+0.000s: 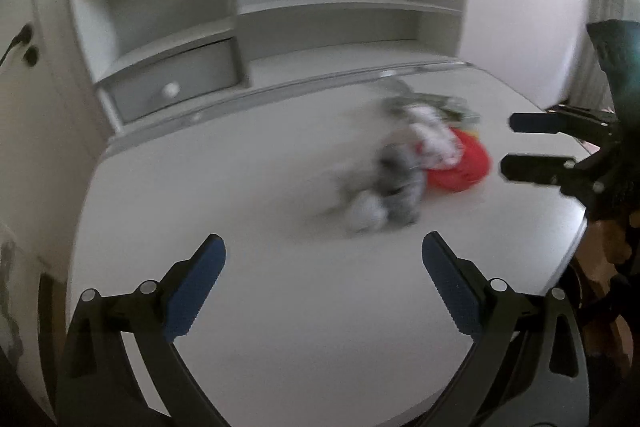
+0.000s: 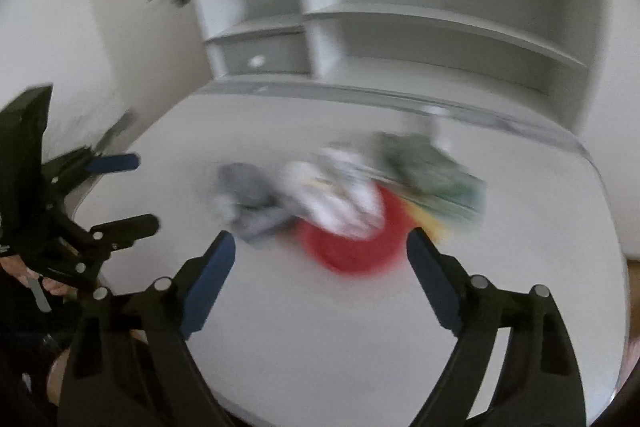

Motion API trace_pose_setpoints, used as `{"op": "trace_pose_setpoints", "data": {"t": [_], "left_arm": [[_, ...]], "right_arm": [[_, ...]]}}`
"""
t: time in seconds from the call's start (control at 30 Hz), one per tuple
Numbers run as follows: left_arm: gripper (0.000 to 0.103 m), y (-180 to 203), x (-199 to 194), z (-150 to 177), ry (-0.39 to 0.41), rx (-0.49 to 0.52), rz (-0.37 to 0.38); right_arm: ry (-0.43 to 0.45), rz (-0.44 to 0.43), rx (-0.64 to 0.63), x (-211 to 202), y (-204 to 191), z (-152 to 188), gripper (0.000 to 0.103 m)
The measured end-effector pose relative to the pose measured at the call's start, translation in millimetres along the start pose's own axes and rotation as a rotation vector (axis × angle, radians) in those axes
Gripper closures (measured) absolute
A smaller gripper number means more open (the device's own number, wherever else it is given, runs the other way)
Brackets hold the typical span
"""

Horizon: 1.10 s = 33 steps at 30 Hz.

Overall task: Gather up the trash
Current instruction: 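Grasp the grey sock with the right tool while the left tool grasps white tissues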

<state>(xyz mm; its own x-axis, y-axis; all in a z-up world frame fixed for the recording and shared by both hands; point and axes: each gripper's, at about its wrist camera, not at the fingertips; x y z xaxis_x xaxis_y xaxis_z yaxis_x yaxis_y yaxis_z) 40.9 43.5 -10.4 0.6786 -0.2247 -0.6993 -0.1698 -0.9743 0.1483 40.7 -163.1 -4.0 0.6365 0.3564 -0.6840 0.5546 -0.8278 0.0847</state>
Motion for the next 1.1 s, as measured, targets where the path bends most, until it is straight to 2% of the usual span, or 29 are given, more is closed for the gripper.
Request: {"op": "trace_pose_setpoints", "data": {"t": [0.1, 0.27, 0.33, 0.4, 0.43, 0.6, 0.67, 0.83, 0.97, 1.0, 1.03, 1.07, 1.1], "left_arm": [[0.007, -11, 3, 3, -0.003, -0.023, -0.016], [0.007, -18, 8, 7, -0.021, -0.048, -0.013], [0.007, -19, 7, 6, -0.017, -0.053, -0.003], [0.007, -21, 7, 3, -0.015, -0.057, 0.008], [0.007, -21, 8, 2, -0.017, -0.06, 0.016], [0.007, -24, 24, -19, -0.037, -0.065, 0.02], [0.007, -23, 34, -29, -0.061, -0.067, 0.055], [0.008, -14, 64, -41, -0.113, -0.058, 0.08], [0.009, -3, 80, -41, -0.141, -0.032, 0.084], [0.014, -1, 84, -40, -0.151, -0.024, 0.085], [0.027, 1, 88, -39, -0.165, -0.018, 0.079], [0.031, 2, 92, -39, -0.182, -0.017, 0.08], [0.044, 4, 92, -39, -0.189, -0.027, 0.101]], "right_arm": [[-0.019, -0.042, -0.071, 23, -24, -20, 0.03], [-0.047, -0.051, -0.131, 53, -46, -43, 0.047], [-0.064, -0.043, -0.141, 64, -48, -46, 0.059], [-0.093, -0.036, -0.15, 73, -52, -50, 0.087], [-0.095, -0.037, -0.146, 74, -52, -52, 0.09], [0.049, -0.042, -0.047, 25, -29, -60, 0.091], [0.079, -0.048, -0.016, 7, -19, -61, 0.091], [0.093, -0.044, 0.053, -20, 1, -48, 0.091], [0.094, -0.018, 0.11, -40, 16, -24, 0.091], [0.092, -0.009, 0.123, -45, 20, -17, 0.091], [0.09, -0.002, 0.133, -49, 22, -12, 0.091], [0.089, 0.011, 0.146, -55, 25, -5, 0.091], [0.089, 0.023, 0.158, -60, 28, 1, 0.091]]}}
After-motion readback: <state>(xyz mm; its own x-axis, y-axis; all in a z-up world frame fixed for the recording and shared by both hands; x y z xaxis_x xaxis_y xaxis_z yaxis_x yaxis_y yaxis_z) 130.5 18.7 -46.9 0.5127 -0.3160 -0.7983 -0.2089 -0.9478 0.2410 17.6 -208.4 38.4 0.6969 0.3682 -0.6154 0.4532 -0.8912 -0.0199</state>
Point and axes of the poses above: each gripper's, at about its wrist camera, not at the fingertips, and x roughly the way its jaws point, y to its right, z to its underside, and after that the axes turned 15 degrees about -x, right-handed
